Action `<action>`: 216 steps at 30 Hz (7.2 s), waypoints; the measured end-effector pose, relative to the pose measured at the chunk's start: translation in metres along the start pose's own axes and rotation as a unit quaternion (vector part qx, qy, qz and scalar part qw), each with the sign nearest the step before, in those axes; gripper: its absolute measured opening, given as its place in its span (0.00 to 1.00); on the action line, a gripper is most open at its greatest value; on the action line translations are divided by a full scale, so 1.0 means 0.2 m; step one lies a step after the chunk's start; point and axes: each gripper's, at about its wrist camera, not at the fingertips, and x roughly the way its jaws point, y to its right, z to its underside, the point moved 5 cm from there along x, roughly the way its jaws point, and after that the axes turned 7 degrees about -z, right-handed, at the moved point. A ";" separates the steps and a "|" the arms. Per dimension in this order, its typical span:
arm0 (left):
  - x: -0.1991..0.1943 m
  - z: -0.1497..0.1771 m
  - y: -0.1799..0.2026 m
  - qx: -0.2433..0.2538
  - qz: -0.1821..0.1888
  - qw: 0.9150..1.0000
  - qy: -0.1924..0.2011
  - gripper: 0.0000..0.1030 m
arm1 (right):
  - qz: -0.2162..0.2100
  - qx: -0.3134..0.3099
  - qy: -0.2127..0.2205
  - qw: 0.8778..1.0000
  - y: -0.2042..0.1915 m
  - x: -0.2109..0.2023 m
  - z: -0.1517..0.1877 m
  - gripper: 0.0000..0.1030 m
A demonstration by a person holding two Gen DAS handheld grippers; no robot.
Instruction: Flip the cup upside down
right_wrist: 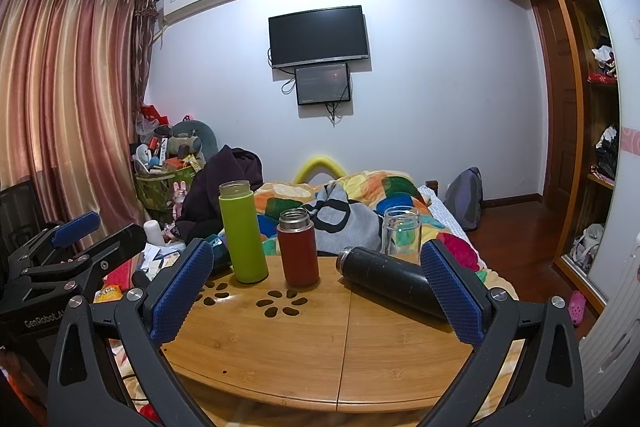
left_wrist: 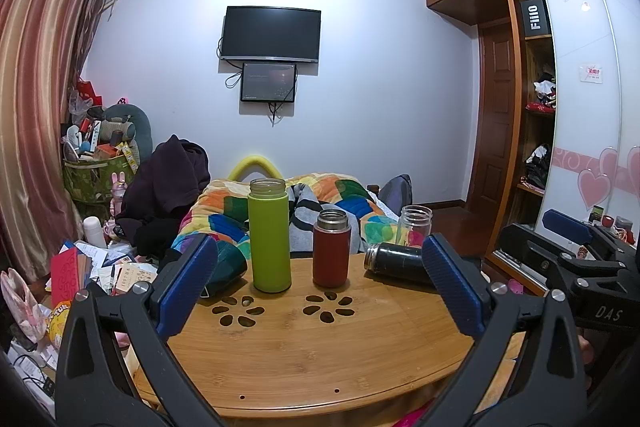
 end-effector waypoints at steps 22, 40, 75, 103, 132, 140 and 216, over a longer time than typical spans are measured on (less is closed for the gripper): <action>0.02 0.02 -0.02 0.000 -0.005 1.000 -0.004 1.00 | -0.001 0.001 0.000 1.000 0.00 0.01 0.00 1.00; 0.95 0.08 -0.25 -0.023 -0.029 0.991 -0.131 1.00 | 0.015 0.033 -0.041 0.998 0.17 0.18 0.10 1.00; 0.73 0.19 0.14 0.067 0.138 0.964 -0.216 0.60 | -0.079 0.003 -0.145 0.986 0.06 0.50 0.46 1.00; 0.80 0.28 0.08 -0.156 0.298 0.891 -0.306 0.61 | -0.141 -0.020 -0.179 0.973 -0.06 0.56 0.61 0.65; 0.93 0.52 -0.01 -0.141 0.204 0.900 -0.360 0.74 | -0.154 -0.019 -0.180 0.971 -0.09 0.60 0.63 0.61; 0.78 0.44 0.14 0.019 0.163 0.946 -0.279 0.52 | -0.162 -0.003 -0.200 0.966 -0.06 0.58 0.68 0.62; 0.52 0.09 -0.14 -0.024 0.107 0.985 -0.129 0.46 | -0.133 -0.046 -0.103 0.985 -0.20 0.62 0.00 0.76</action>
